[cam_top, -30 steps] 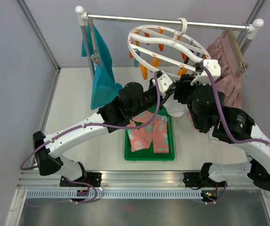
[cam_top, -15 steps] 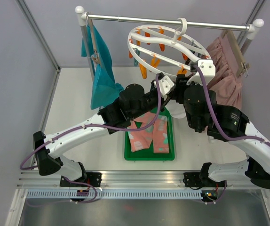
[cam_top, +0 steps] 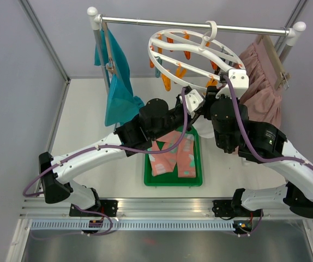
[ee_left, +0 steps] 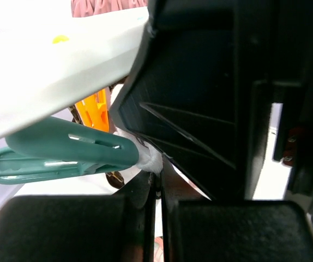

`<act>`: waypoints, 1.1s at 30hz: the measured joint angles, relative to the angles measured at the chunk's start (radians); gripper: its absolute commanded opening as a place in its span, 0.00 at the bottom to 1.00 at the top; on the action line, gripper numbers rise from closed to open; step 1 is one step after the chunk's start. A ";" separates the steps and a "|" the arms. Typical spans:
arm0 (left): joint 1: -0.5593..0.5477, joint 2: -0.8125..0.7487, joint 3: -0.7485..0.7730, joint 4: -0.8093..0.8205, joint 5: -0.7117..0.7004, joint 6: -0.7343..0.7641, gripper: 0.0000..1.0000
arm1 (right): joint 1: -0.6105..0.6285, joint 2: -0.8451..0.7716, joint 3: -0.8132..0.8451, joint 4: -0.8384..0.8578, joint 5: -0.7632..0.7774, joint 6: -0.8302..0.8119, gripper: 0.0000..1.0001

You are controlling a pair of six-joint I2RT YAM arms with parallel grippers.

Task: Clip the socks to the hanger
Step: Clamp the sock onto the hanger.

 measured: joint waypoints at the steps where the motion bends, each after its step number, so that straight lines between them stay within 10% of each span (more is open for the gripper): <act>1: -0.001 0.000 0.000 0.000 0.000 0.000 0.02 | 0.001 0.002 0.000 0.000 0.005 0.000 0.44; 21: -0.004 0.000 -0.006 0.000 -0.023 0.000 0.02 | 0.002 -0.020 -0.012 0.010 0.035 0.000 0.00; 33: -0.004 -0.019 -0.095 -0.002 -0.045 -0.001 0.02 | 0.003 -0.073 -0.100 0.081 0.056 -0.011 0.00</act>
